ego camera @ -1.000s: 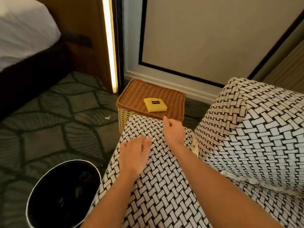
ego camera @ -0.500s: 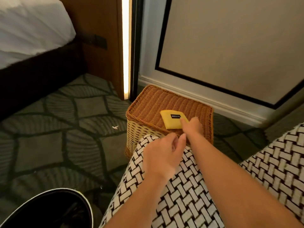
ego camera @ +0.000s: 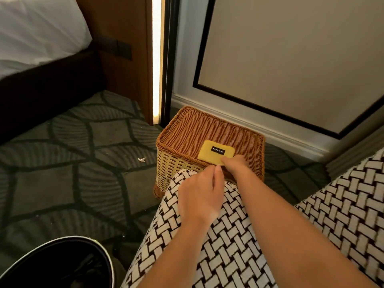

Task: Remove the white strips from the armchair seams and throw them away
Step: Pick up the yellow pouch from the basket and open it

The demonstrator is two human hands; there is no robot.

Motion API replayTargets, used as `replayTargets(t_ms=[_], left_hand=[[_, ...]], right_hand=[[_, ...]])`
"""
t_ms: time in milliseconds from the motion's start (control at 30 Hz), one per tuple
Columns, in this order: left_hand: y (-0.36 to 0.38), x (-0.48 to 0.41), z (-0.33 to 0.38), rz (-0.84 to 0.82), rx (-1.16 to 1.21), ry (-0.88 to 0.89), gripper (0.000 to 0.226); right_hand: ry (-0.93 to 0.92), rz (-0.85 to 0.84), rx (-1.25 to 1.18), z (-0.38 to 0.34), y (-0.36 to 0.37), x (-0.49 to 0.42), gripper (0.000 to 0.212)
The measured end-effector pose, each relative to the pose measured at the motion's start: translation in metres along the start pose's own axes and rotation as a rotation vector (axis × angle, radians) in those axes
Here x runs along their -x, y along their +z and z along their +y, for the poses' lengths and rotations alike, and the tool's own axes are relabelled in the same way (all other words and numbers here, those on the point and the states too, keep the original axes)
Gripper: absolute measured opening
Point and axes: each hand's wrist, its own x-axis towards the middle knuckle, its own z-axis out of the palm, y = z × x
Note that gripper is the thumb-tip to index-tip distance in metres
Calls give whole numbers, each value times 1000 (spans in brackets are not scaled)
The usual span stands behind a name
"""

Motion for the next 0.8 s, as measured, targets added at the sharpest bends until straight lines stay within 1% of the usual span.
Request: replayTargets(t_ms=[67, 133, 200, 300, 367, 433, 600, 667, 700, 733, 800], left_hand=[[-2, 1, 2, -14, 3, -21, 39], [-6, 5, 6, -8, 75, -83, 38], [-8, 12, 14, 29, 242, -221, 37], [-12, 32, 29, 82, 528, -415, 37], [-17, 48, 37, 67, 670, -492, 38], [-26, 67, 45, 21, 755, -543, 39], [-53, 111, 73, -95, 841, -663, 39], [-69, 125, 80, -137, 889, -743, 41], [-78, 133, 82, -168, 871, -757, 43], [-85, 141, 83, -218, 793, -738, 45], [-98, 155, 84, -343, 543, -629, 47]], right_hand=[[-83, 29, -46, -3, -2, 17, 40], [-219, 66, -104, -6, -7, 37, 37], [-312, 102, -178, -4, -11, 55, 35], [-370, 170, -292, 6, -18, 91, 31], [-405, 226, -339, 14, -20, 117, 31], [-430, 250, -373, 22, -21, 143, 32], [-413, 170, -428, 59, -27, 212, 27], [-361, 122, -471, 76, -31, 240, 25], [-327, 106, -482, 85, -33, 253, 26], [-292, 90, -479, 95, -34, 264, 29], [-220, 91, -429, 112, -35, 286, 35]])
